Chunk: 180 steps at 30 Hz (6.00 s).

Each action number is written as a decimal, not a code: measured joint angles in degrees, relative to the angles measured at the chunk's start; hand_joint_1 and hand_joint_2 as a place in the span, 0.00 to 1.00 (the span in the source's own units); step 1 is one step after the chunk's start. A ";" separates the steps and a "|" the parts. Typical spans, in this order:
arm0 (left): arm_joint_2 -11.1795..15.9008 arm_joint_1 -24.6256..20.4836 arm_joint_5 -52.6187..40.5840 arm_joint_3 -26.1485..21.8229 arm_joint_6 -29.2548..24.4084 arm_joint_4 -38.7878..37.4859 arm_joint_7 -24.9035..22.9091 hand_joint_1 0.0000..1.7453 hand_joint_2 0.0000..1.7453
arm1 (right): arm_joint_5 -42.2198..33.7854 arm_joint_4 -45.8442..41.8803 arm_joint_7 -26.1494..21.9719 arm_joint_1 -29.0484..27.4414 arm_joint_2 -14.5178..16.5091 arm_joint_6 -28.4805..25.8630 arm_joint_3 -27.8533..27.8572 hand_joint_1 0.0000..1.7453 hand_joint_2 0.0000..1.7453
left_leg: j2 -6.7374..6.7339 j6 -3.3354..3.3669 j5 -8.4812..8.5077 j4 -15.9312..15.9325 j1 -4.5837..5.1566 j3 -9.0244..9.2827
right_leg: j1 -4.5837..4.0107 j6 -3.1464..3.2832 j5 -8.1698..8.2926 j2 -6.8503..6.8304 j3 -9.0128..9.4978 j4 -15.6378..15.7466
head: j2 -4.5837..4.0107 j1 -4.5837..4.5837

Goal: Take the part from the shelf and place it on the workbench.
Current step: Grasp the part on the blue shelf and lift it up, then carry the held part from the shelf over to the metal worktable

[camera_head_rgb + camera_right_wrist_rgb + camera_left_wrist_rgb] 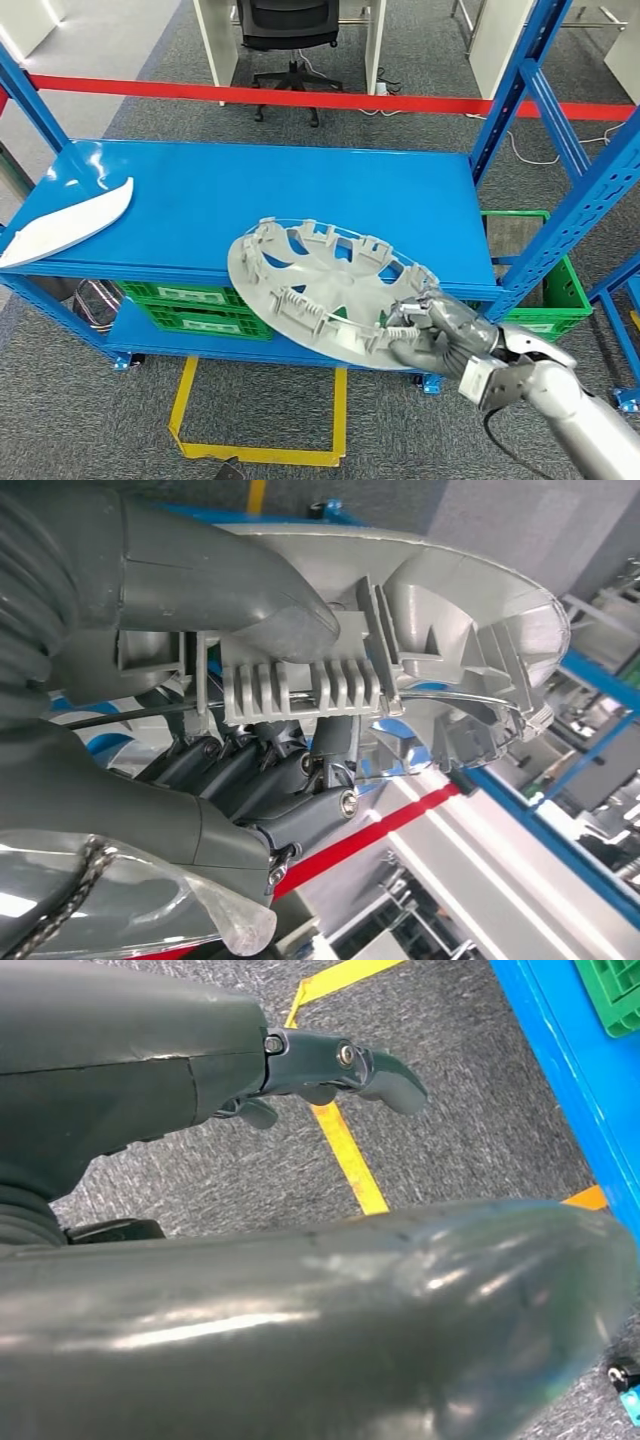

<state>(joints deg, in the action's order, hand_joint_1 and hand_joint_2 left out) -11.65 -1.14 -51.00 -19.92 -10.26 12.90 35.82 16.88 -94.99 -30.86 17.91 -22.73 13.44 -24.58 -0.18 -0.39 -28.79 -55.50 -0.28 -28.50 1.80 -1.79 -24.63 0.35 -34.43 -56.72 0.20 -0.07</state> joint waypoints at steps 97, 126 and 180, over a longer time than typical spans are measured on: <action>-0.62 -0.48 1.63 -11.60 1.51 0.89 -4.40 0.00 0.00 | 2.74 -30.44 0.11 -41.45 -5.38 -11.03 6.81 1.00 1.00 | -0.53 2.74 2.14 0.07 0.13 -1.73 | 0.44 -1.71 -8.79 -0.13 -5.02 -13.33 | 0.00 0.40; -1.44 -0.54 0.55 -11.83 0.52 1.50 -4.96 0.00 0.00 | 3.19 -30.28 0.05 -41.93 -5.38 -11.07 6.77 1.00 1.00 | -0.41 2.57 0.24 0.00 0.23 -0.01 | -0.13 -1.41 -5.74 -0.40 -4.41 -7.54 | 0.00 0.25; -2.07 -0.94 -1.14 -12.50 1.39 1.84 -6.29 0.00 0.00 | 4.81 -30.84 3.91 -44.13 -6.18 -17.58 2.74 1.00 1.00 | 0.14 -1.03 -0.51 -2.98 -0.43 -0.71 | -1.03 1.27 -3.84 -0.91 4.39 0.54 | 0.00 -0.21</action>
<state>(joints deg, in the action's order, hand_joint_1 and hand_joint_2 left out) -13.72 -2.08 -52.13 -32.42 -8.87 14.73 29.53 21.69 -125.83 -26.95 -26.22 -28.91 -4.14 -21.84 -0.04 -1.42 -29.30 -58.48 -0.71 -29.21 0.77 -0.52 -28.47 -0.56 -30.03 -56.17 0.20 -0.28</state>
